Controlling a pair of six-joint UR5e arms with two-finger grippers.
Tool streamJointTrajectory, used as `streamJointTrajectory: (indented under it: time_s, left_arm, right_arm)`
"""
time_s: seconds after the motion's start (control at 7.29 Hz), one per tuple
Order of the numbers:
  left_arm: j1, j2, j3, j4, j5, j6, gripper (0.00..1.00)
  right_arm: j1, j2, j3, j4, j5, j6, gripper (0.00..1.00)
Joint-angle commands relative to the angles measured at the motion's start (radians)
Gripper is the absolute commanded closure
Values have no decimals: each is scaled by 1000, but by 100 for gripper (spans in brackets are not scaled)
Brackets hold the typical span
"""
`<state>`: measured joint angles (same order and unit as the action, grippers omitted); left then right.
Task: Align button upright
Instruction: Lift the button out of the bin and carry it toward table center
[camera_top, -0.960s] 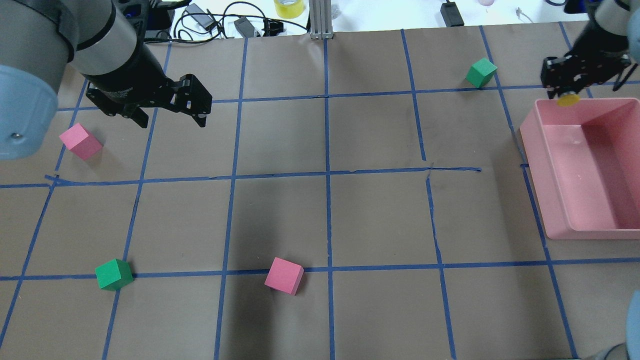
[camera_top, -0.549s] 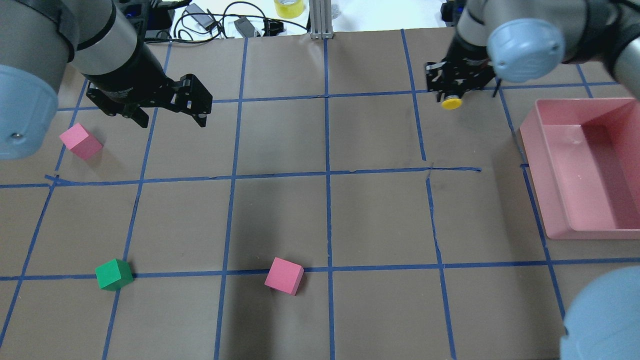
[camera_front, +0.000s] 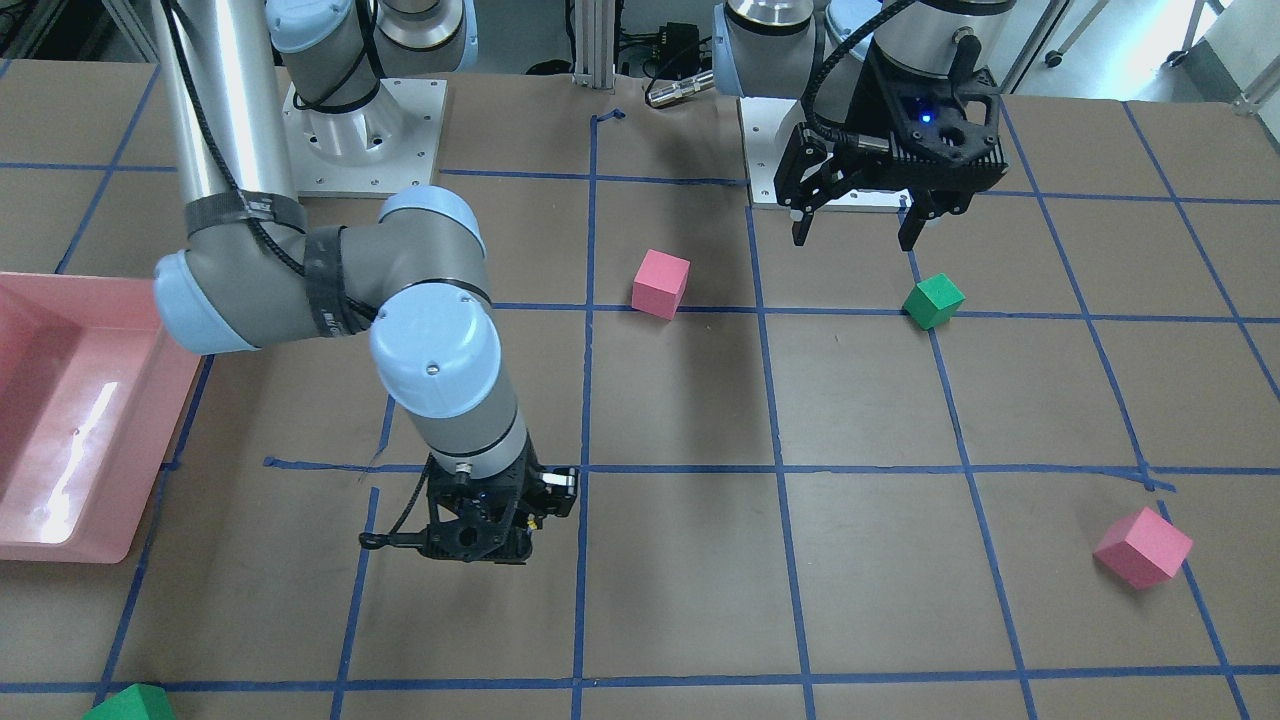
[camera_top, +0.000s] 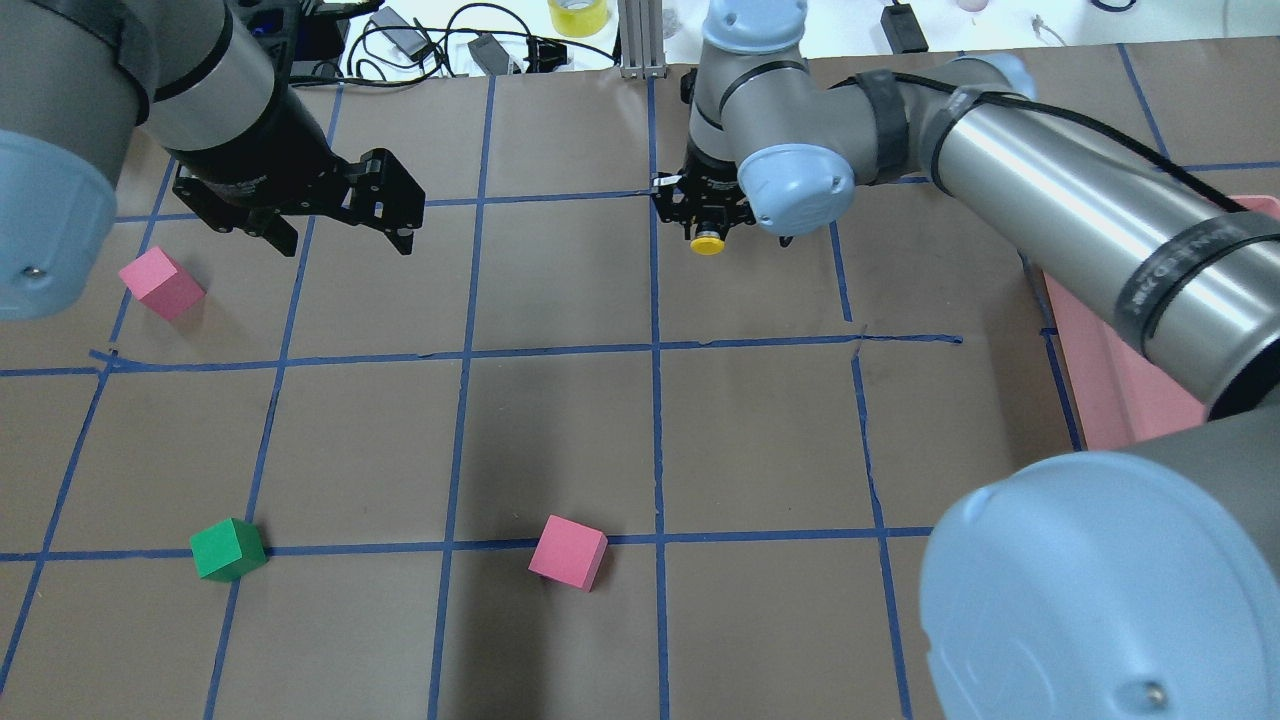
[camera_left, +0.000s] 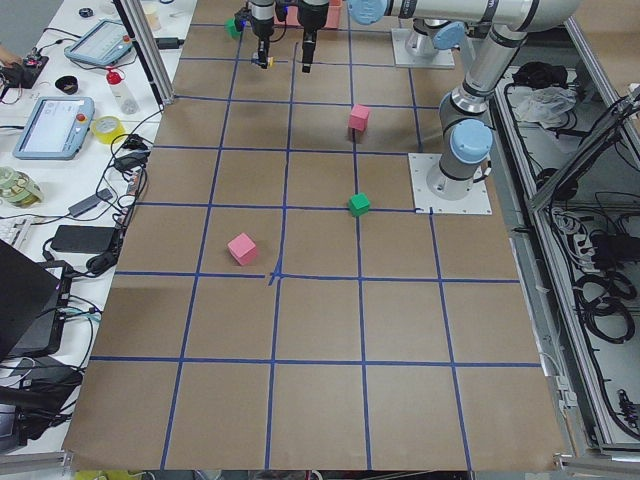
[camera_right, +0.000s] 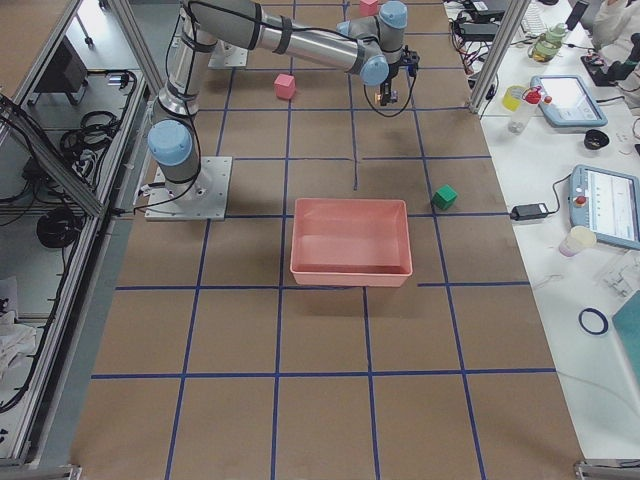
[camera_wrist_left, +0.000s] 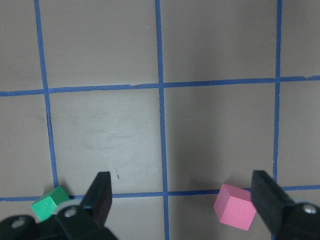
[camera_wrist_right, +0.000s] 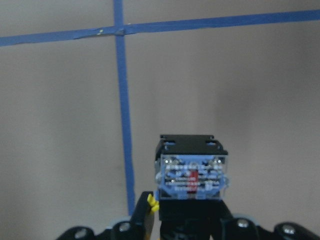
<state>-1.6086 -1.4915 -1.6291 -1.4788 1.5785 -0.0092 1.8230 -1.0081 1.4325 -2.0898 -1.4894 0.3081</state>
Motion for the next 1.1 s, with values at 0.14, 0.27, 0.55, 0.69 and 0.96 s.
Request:
streamJointTrajectory:
  time_s: [0.14,0.27,0.55,0.69,0.96]
  left_arm:
    - [1,0,0,0,0,0,0]
    - [1,-1,0,0,0,0,0]
    - [1,0,0,0,0,0,0]
    - [1,0,0,0,0,0,0]
    - [1,0,0,0,0,0,0]
  right_arm:
    - [44,80,-41,-41,83,28,100]
    - [59,86,-35,-41,81,26,100]
    - [73,117,-32,-41,81,-16,100]
    - [73,118,-29,-41,81,-53,100]
    - [73,129,-3,-44,64,-102,100]
